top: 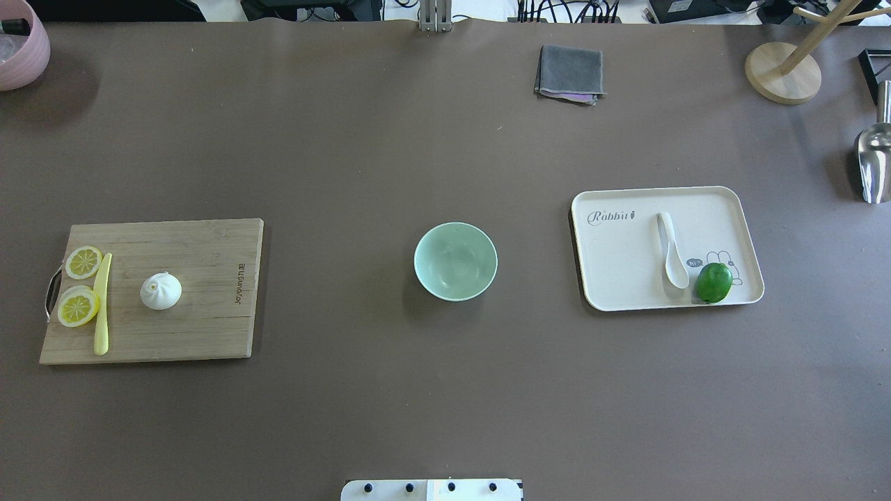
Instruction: Put spoon and bun in bowl
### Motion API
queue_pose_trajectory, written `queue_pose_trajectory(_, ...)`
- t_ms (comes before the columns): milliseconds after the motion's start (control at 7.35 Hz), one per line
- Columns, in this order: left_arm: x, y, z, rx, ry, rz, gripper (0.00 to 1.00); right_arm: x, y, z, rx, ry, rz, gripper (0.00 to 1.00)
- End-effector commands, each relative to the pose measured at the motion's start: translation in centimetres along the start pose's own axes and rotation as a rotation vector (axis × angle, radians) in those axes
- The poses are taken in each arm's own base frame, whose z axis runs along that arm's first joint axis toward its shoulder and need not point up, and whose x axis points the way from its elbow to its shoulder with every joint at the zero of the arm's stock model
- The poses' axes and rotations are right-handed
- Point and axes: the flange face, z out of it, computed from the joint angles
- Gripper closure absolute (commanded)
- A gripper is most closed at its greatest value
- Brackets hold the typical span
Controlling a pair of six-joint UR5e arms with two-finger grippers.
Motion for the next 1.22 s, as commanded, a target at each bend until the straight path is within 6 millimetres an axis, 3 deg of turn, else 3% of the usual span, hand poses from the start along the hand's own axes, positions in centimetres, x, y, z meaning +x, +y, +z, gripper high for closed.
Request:
queue_pose_trajectory(0, 2.1, -1.5, 1.4, 0.06, 0.027, 0.008, 0.02, -6.7, -4.5, 1.0, -0.001, -0.024, 0.1, 0.0)
queue_pose_trajectory(136, 3.1, -1.3, 2.2, 0.08, 0.041, 0.04, 0.02, -10.0, -6.2, 1.9, -0.005, -0.02, 0.134, 0.0)
queue_pose_trajectory(272, 5.4, -2.0, 4.0, 0.06, 0.076, 0.053, 0.02, -13.9, -7.4, 3.6, -0.007, 0.016, 0.168, 0.0)
queue_pose_trajectory(544, 6.7, -2.3, 4.9, 0.049, 0.095, 0.058, 0.02, -21.4, -9.2, 8.6, -0.005, 0.055, 0.192, 0.0)
queue_pose_trajectory(816, 6.7, -2.3, 4.9, 0.049, 0.095, 0.058, 0.02, -23.3, -9.5, 17.3, 0.078, -0.008, 0.206, 0.0)
queue_pose_trajectory(952, 6.7, -2.3, 4.9, 0.049, 0.095, 0.058, 0.02, -24.1, -9.4, 19.8, 0.098, 0.002, 0.204, 0.01)
queue_pose_trajectory(1088, 6.6, -2.2, 5.0, 0.047, 0.095, 0.058, 0.02, -25.1, -9.1, 21.0, 0.095, 0.016, 0.189, 0.06)
